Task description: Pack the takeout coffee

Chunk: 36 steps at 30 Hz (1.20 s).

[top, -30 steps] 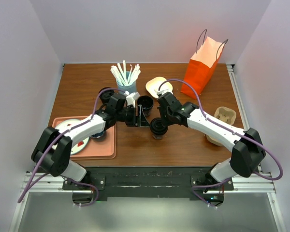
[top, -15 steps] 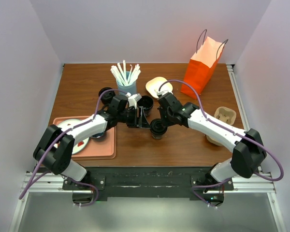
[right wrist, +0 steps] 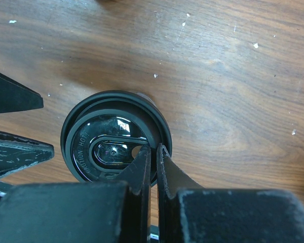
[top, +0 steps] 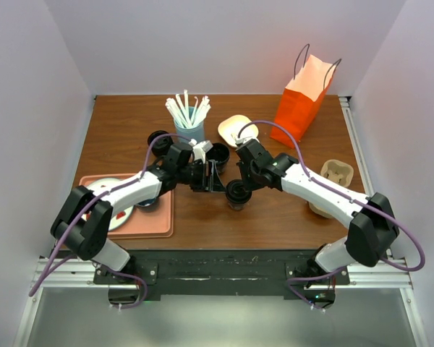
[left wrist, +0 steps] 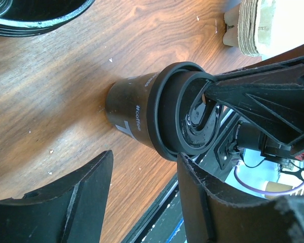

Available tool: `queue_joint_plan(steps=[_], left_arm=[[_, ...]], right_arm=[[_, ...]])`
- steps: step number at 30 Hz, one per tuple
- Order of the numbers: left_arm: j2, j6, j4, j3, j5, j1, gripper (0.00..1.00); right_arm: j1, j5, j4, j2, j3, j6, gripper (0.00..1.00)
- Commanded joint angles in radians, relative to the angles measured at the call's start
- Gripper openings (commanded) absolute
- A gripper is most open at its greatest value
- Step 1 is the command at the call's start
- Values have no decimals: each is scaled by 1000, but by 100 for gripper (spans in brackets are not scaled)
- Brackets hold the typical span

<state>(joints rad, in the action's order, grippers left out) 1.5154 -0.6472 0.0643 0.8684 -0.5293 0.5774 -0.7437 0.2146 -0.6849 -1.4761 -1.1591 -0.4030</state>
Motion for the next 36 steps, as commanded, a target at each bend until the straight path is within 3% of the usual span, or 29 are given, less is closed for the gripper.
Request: queue_joint_plan(steps=[1, 36], left_arm=[[12, -8, -49, 0, 14, 10, 58], [49, 20, 8, -69, 92, 38, 52]], right_arm=[[-5, -3, 5, 37, 1, -13, 0], [-77, 68, 107, 83, 242, -137, 0]])
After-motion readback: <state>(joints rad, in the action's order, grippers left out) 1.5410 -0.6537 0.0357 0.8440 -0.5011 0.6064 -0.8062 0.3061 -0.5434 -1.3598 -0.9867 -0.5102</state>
